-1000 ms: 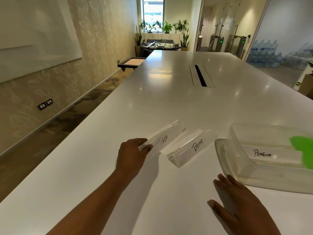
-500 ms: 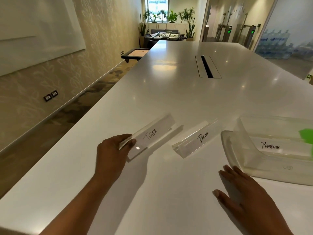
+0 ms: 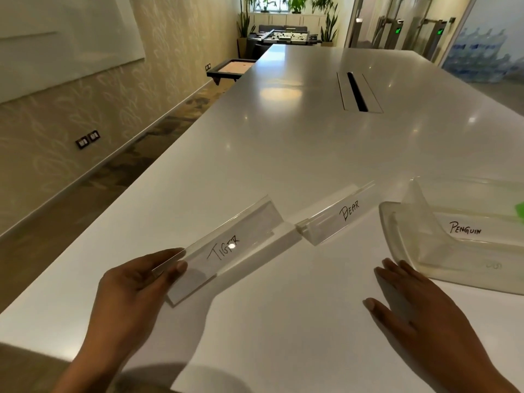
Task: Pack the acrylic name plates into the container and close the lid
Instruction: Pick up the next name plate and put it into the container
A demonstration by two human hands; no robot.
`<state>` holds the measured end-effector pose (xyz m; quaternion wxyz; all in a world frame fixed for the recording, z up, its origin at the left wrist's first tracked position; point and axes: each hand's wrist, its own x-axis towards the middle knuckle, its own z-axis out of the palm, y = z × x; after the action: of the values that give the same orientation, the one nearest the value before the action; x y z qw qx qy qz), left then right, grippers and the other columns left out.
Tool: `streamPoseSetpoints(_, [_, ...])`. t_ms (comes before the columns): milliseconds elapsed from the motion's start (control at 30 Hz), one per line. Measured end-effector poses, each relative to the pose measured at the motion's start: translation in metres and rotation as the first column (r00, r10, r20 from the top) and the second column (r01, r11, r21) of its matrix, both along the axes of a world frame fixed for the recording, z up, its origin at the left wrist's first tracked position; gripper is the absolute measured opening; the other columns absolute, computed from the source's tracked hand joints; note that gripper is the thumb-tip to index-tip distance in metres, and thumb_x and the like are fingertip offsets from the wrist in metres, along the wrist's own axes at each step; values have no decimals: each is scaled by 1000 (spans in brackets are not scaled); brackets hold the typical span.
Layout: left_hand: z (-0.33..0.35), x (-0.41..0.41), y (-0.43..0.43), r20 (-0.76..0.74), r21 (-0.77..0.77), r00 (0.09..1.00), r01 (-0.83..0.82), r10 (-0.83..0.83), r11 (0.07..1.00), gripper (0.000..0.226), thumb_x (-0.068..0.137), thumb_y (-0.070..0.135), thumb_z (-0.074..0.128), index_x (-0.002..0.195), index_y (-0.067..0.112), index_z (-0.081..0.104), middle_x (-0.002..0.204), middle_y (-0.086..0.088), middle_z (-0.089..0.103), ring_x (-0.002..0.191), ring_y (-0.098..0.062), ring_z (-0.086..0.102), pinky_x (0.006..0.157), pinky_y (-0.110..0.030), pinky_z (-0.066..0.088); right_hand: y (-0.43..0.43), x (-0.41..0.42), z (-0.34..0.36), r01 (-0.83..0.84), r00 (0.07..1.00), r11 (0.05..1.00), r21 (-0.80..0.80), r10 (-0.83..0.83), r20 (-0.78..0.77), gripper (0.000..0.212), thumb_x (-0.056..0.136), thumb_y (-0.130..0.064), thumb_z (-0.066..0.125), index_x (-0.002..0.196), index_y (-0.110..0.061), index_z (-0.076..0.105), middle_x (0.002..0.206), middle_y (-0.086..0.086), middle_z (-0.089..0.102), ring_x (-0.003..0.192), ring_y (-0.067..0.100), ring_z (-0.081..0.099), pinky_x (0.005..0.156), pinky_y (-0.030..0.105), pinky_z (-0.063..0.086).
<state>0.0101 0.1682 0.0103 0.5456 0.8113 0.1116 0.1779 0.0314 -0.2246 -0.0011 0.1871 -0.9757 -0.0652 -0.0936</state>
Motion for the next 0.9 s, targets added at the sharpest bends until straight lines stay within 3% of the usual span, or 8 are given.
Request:
streamPoseSetpoints(100, [3, -5, -7, -19, -45, 999, 44, -45, 998, 24, 71, 43, 70, 94, 38, 76, 88, 29, 73, 80, 6, 69, 53, -11, 53, 1, 0, 3, 4, 1000, 1000, -4, -4, -18, 68, 76, -66, 50, 133, -29, 54, 146, -16, 43, 135, -3, 27, 106, 24, 23])
streamPoseSetpoints(233, [7, -10, -17, -53, -25, 992, 112, -113, 993, 21, 72, 39, 71, 93, 39, 75, 87, 33, 72, 82, 10, 67, 53, -6, 50, 3, 0, 9, -14, 998, 999, 50, 16, -57, 63, 75, -56, 62, 131, -27, 57, 144, -15, 45, 137, 1, 30, 107, 24, 24])
streamPoseSetpoints(300, [8, -12, -21, -72, -4, 988, 134, -134, 991, 20, 71, 39, 73, 91, 41, 77, 87, 31, 72, 84, 11, 66, 55, -3, 48, 1, -1, 14, -18, 999, 988, 154, 25, -47, 56, 73, -42, 76, 125, -26, 63, 138, -15, 53, 132, -2, 38, 104, 20, 28])
streamPoseSetpoints(367, [10, -15, -27, -87, 25, 985, 154, -152, 988, 21, 68, 43, 74, 88, 46, 77, 84, 32, 72, 83, 13, 65, 56, 0, 46, -3, -3, 21, -16, 999, 955, 295, 29, -39, 53, 69, -32, 82, 119, -30, 66, 125, -24, 61, 116, -15, 49, 94, 4, 32])
streamPoseSetpoints(500, [17, -18, -40, -115, 75, 972, 212, -203, 974, 22, 63, 51, 70, 83, 57, 73, 81, 38, 69, 83, 19, 61, 55, 1, 45, -10, -9, 26, -57, 993, 878, 476, 100, -65, 52, 63, -35, 81, 113, -40, 66, 109, -36, 64, 100, -16, 59, 80, -2, 40])
streamPoseSetpoints(633, [23, -13, -52, -107, 86, 957, 279, -270, 956, 25, 61, 51, 71, 86, 53, 74, 83, 33, 72, 84, 17, 63, 62, 3, 43, -13, -6, 25, -72, 961, 667, 741, 245, -128, 63, 58, -27, 83, 119, -26, 65, 121, -16, 67, 114, 5, 62, 95, 20, 47])
streamPoseSetpoints(767, [30, -6, -64, -83, 107, 930, 365, -357, 925, 25, 63, 48, 71, 88, 52, 75, 85, 30, 73, 83, 13, 66, 67, -1, 46, -15, 2, 29, -72, 923, 446, 892, 369, -110, 71, 59, -11, 86, 125, -19, 61, 127, 1, 65, 120, 21, 59, 96, 35, 50])
streamPoseSetpoints(900, [35, 2, -75, -59, 118, 898, 440, -436, 890, 24, 67, 45, 81, 90, 52, 74, 89, 29, 73, 87, 12, 67, 70, -3, 47, -20, 5, 29, -103, 890, 294, 950, 454, -45, 71, 65, -3, 83, 129, -13, 56, 129, 12, 63, 116, 30, 62, 84, 31, 54])
